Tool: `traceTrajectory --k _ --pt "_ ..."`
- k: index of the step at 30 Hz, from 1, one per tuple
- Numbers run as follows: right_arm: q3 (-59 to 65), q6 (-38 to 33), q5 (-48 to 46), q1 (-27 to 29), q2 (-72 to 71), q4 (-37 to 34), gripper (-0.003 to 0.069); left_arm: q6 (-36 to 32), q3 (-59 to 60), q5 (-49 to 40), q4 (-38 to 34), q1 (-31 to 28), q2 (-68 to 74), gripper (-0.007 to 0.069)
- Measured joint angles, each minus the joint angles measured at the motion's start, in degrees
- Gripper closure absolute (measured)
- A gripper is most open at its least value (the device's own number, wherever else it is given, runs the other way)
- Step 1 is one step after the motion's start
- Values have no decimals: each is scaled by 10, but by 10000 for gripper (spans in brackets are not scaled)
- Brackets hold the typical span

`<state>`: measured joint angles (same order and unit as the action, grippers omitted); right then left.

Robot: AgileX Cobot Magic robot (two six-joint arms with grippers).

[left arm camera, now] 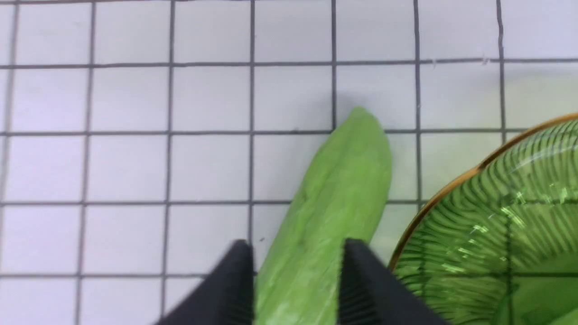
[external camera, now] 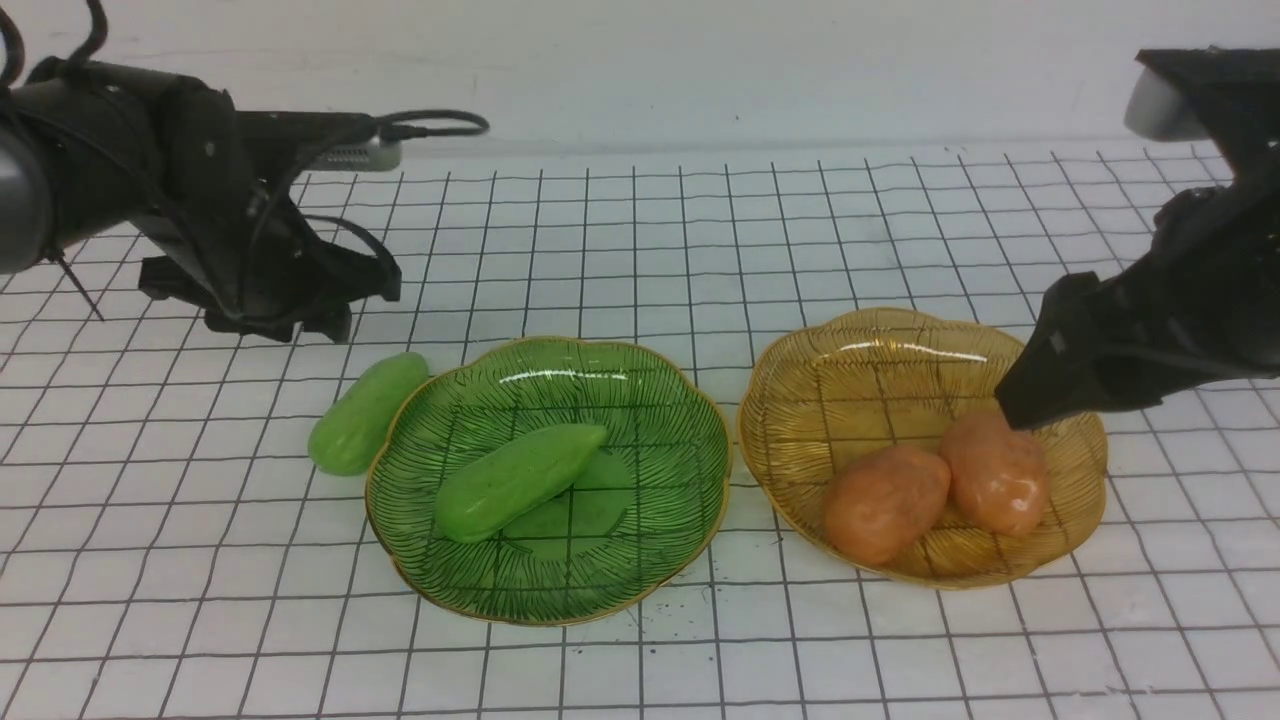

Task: Put different types of vegetables on the plate.
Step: 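Put the green cucumber next to the left plate into that plate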

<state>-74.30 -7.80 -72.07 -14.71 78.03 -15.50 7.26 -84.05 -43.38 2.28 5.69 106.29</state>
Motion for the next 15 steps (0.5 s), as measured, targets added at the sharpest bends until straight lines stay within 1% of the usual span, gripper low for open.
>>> traceTrajectory --k 1,3,4,6,9,12,14,15 --pt "0 0 0 0 0 0 123 -39 -14 -9 -23 -3 12 473" --pt "0 -1 0 0 0 0 123 -96 -37 -19 -68 -4 31 525" --pt "0 -1 0 0 0 0 123 -118 -48 -21 -83 -4 41 533" --pt "0 -1 0 0 0 0 123 -131 -57 -21 -99 -3 51 529" --pt "0 -1 0 0 0 0 123 -134 -65 -19 -107 -3 72 484" --pt "0 -1 0 0 0 0 123 -129 -69 -10 -109 -3 92 391" --pt "0 -1 0 0 0 0 123 -125 -69 3 -109 -3 105 298" --pt "0 -1 0 0 0 0 123 -124 -70 7 -109 -3 109 265"
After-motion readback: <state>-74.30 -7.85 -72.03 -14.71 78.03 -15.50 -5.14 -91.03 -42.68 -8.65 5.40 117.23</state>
